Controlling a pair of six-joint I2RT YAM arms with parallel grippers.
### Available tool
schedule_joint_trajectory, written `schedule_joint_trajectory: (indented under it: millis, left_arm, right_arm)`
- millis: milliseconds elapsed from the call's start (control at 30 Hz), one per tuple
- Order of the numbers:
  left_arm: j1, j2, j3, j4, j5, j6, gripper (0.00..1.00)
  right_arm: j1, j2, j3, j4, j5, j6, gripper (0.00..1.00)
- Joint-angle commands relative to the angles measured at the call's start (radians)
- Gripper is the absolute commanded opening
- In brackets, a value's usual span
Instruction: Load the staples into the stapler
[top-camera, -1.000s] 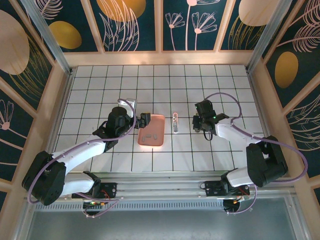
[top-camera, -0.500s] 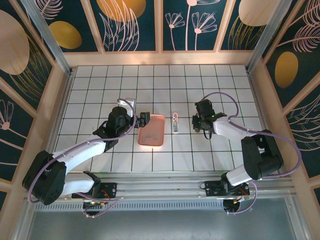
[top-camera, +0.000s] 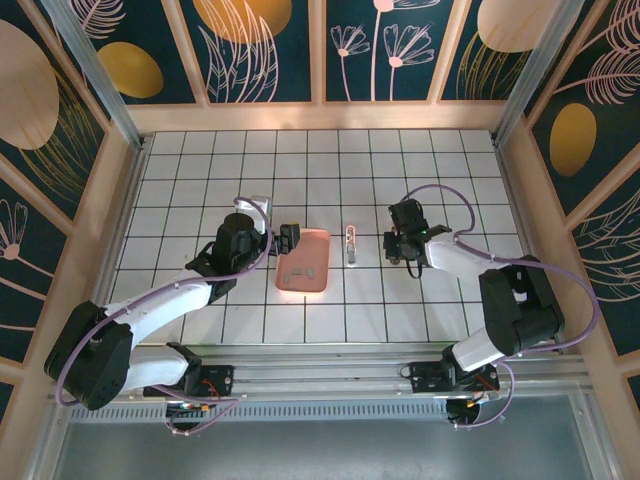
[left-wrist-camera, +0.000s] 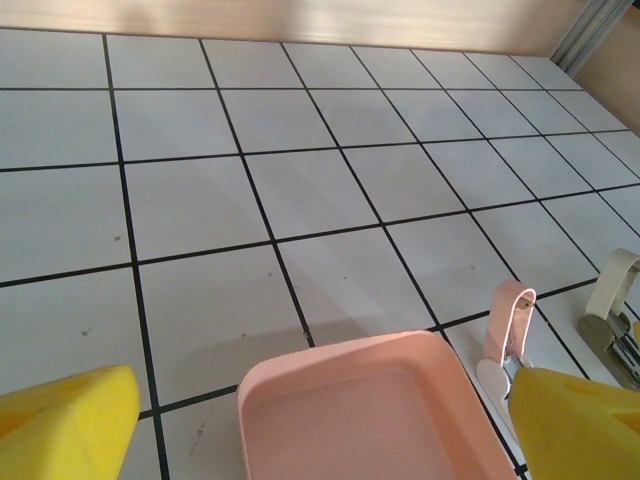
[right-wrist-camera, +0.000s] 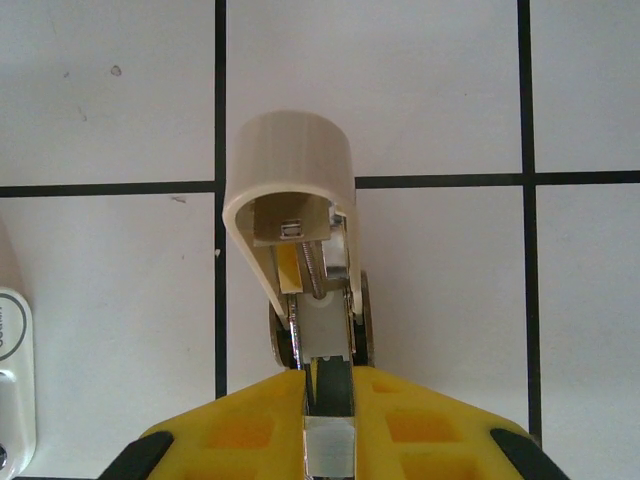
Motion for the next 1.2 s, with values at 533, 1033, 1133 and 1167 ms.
schedule_joint_trajectory:
  millis: [533,1033,1133,1167]
  left_arm:
    - [-0.006,0.008,0.023,0.015,-0.013,-0.01,0.94]
    - [-0.006,0.013,0.023,0.017,-0.007,-0.01,0.95]
    - [-0.004,0.011,0.022,0.017,-0.01,-0.01,0.94]
    - [-0.007,0.009,0.022,0.016,-0.01,-0.01,0.94]
  right_arm:
    - [-0.008,0.013,-0.02,0.015,0.001,-0.031,0.16]
    - [-0.006,0.007,-0.034,0.019,-0.026,-0.032,0.16]
    - [-0.006,0.006,-0.033,0.015,-0.024,-0.032,0.16]
    - [-0.007,0.006,-0.032,0.012,-0.02,-0.031,0.16]
